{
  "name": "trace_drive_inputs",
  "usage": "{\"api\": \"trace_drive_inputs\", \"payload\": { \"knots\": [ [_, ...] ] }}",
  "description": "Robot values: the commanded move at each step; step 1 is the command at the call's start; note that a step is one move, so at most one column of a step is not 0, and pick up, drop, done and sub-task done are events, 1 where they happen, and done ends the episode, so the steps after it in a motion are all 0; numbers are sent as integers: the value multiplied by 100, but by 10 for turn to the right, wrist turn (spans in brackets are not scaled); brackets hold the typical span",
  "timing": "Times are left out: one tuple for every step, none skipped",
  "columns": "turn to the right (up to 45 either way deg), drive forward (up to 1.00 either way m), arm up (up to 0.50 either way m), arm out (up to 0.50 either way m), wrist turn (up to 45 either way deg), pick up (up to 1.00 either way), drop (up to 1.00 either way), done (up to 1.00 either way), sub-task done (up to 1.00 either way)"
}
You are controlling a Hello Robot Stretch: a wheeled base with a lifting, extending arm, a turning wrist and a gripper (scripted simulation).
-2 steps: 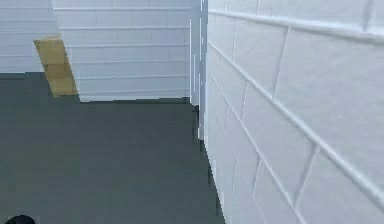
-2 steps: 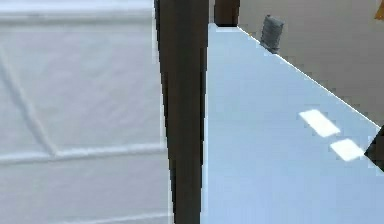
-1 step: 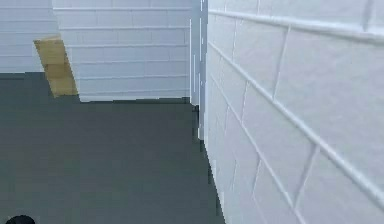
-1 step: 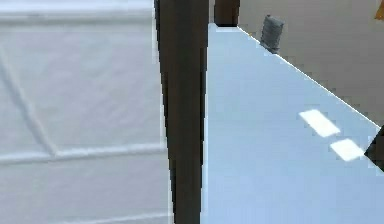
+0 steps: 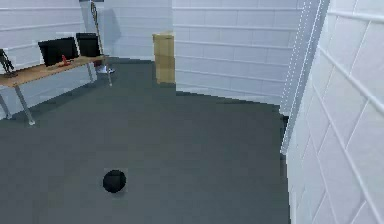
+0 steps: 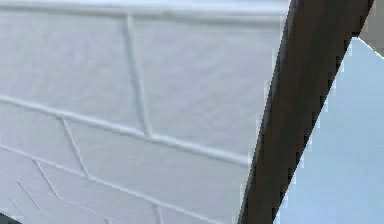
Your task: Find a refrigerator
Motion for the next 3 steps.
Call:
{"api": "trace_drive_inputs", "payload": {
  "knots": [
    [0,45,0,0,0,0,0,0,0],
    [60,0,0,0,0,0,0,0,0],
    [0,85,0,0,0,0,0,0,0]
  ]
}}
